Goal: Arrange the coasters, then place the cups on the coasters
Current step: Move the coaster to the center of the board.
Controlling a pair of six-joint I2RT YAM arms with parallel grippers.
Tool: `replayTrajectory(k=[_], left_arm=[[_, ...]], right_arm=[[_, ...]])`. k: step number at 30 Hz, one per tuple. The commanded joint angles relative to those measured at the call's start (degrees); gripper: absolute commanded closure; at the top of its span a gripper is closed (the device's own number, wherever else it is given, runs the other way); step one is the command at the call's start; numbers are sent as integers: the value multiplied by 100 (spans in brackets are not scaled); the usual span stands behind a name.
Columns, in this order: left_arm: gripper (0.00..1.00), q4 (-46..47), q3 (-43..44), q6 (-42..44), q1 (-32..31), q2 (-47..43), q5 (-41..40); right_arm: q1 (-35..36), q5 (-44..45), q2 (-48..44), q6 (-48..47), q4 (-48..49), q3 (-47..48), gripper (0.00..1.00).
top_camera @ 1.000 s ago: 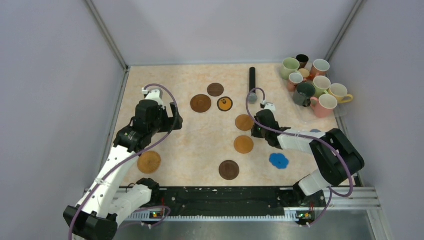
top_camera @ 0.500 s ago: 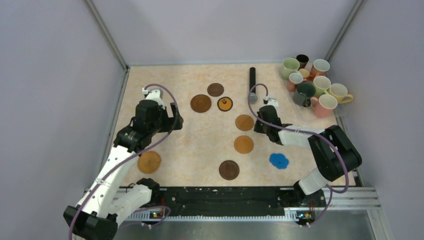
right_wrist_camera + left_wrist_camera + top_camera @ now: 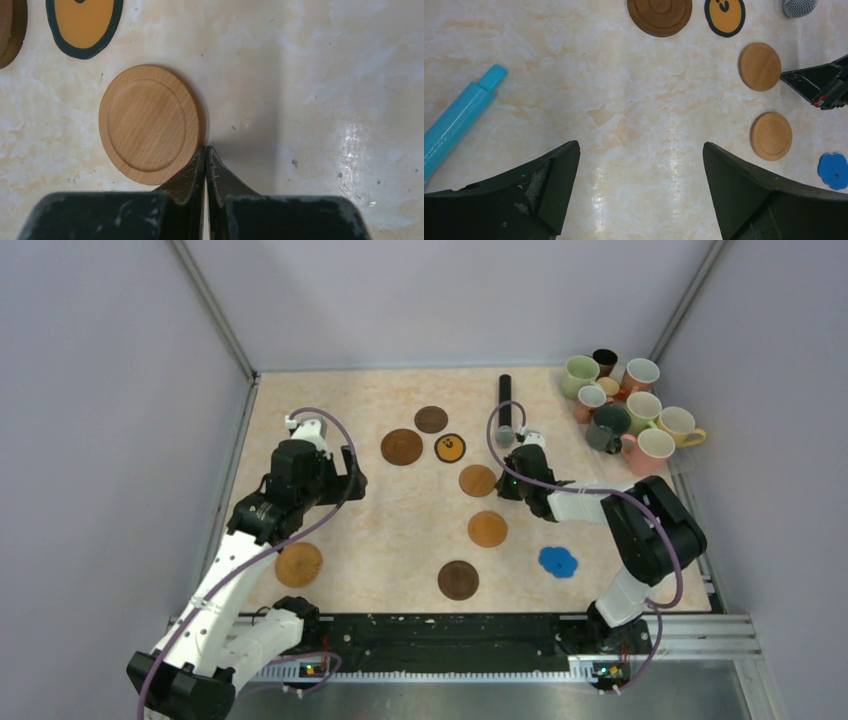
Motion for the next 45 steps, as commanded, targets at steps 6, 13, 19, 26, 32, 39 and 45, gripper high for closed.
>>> replayTrajectory(k=[6, 13, 19, 26, 32, 39, 45], left_arm=[[1, 188, 49, 80, 6, -115, -47], [1, 175, 67, 80, 6, -106, -21], [1, 107, 92, 80, 7, -114, -108], [1, 80, 120, 62, 9, -154, -208], [1, 120, 88, 55, 12, -210, -240], [2, 163, 97, 19, 15, -187, -249], [3, 148, 111, -8, 11, -217, -384]], right_arm=[[42, 129, 98, 16, -237, 360, 100], [43, 106, -530, -193, -791, 403, 100], [162, -225, -1022, -263, -1108, 188, 100], [584, -517, -1621, -150, -1412, -188, 100], [771, -713, -1949, 31, -1351, -571, 100], [859, -809, -1892, 161, -1170, -927, 100], [950, -880, -1726, 304, -839, -1117, 100]])
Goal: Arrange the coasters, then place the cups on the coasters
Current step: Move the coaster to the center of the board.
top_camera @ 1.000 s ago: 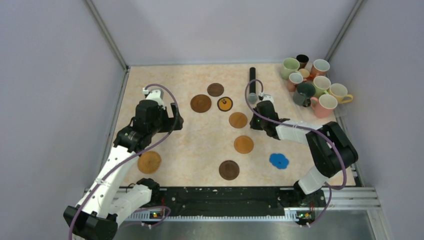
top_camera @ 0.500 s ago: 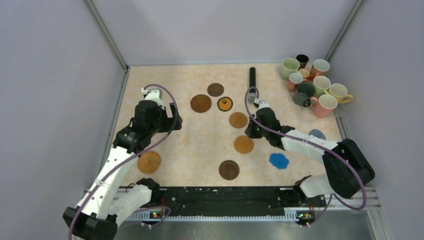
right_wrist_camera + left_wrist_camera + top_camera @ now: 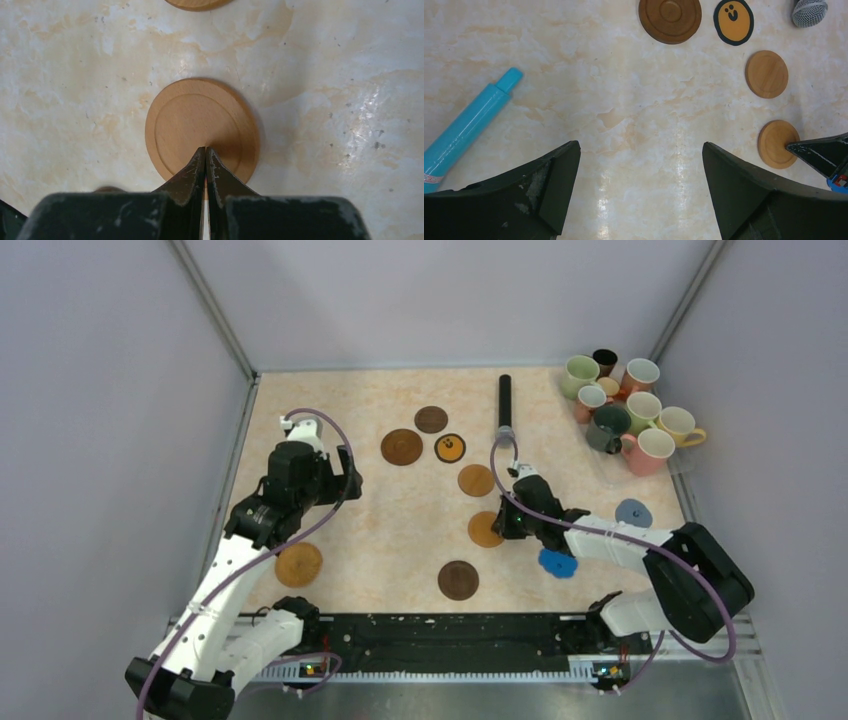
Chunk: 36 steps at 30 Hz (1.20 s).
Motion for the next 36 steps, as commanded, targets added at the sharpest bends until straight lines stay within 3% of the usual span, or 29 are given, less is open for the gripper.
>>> replayTrajectory(k=[1, 13, 22, 36], left_arm=[[3, 173, 111, -47, 14, -99, -172], [3, 220, 85, -48, 24, -75, -10], [3, 149, 95, -65, 15, -200, -198], [3, 135, 93, -74, 15, -264, -217]], right_arm=[[194, -93, 128, 158, 498, -24, 100], [854, 70, 1033, 419, 1010, 410, 100], [1108, -175, 2365, 550, 1716, 1290, 100], [1088, 637, 3673, -52, 963, 3212, 100]])
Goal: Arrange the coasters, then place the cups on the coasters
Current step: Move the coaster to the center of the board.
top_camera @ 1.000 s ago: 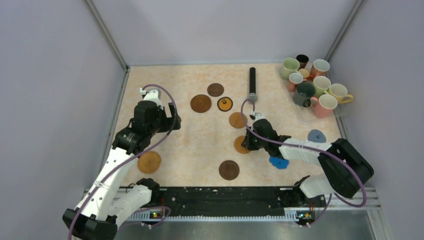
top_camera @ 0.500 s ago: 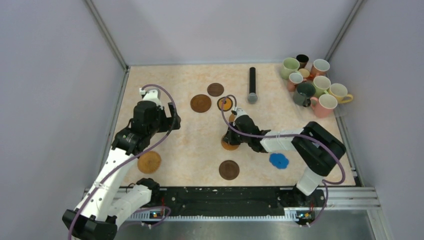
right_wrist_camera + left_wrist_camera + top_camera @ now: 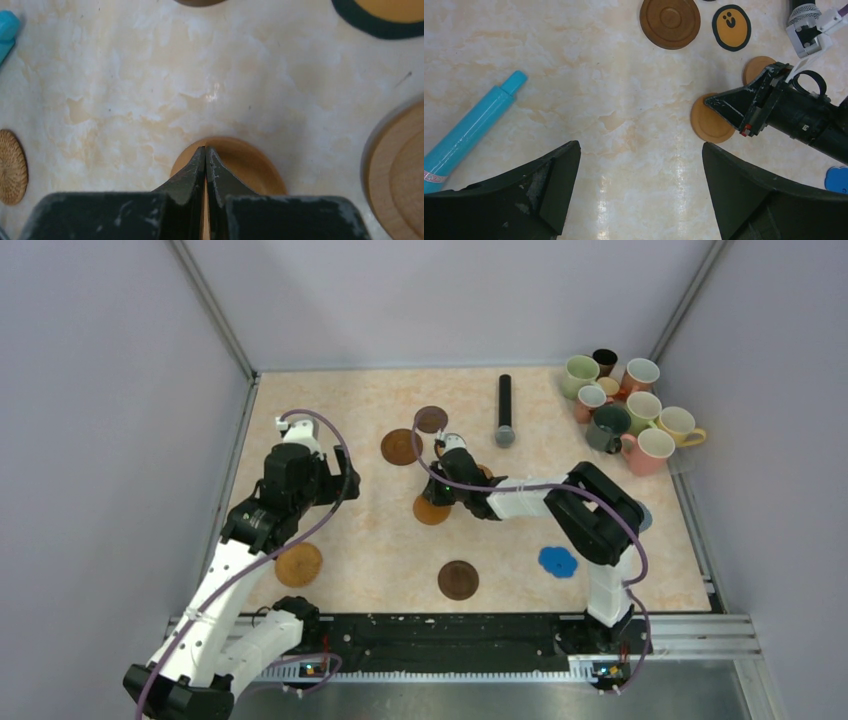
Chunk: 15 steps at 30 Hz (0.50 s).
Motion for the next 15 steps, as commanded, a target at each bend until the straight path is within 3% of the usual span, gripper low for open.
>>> replayTrajectory(k=[1, 15], left_arm=[[3, 133, 93, -70, 18, -131, -125], [3, 137, 92, -76, 15, -114, -141]], right_arm=[[6, 364, 523, -352, -461, 525, 100], [-258, 1143, 733, -794, -803, 922, 100]])
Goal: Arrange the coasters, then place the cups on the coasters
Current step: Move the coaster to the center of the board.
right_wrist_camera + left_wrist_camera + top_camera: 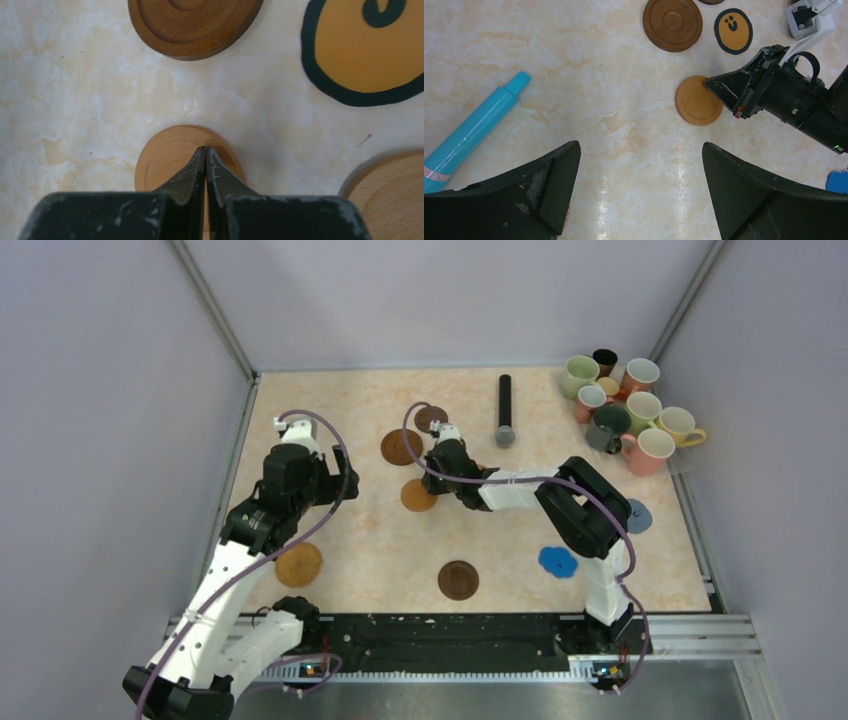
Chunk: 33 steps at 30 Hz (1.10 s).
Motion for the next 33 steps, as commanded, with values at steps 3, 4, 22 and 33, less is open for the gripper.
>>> replayTrajectory(k=[3, 4, 22, 33], left_arm=[[3, 139, 93, -61, 15, -57, -28], [3, 147, 93, -56, 15, -52, -21], [4, 147, 102, -70, 17, -41, -14], [3, 132, 102, -61, 18, -59, -52]], right_arm=[[-272, 701, 89, -400, -653, 26, 100], [-298, 676, 76, -413, -653, 29, 100], [-461, 507, 539, -616, -883, 751, 100], [-460, 257, 330, -609, -887, 766, 100]])
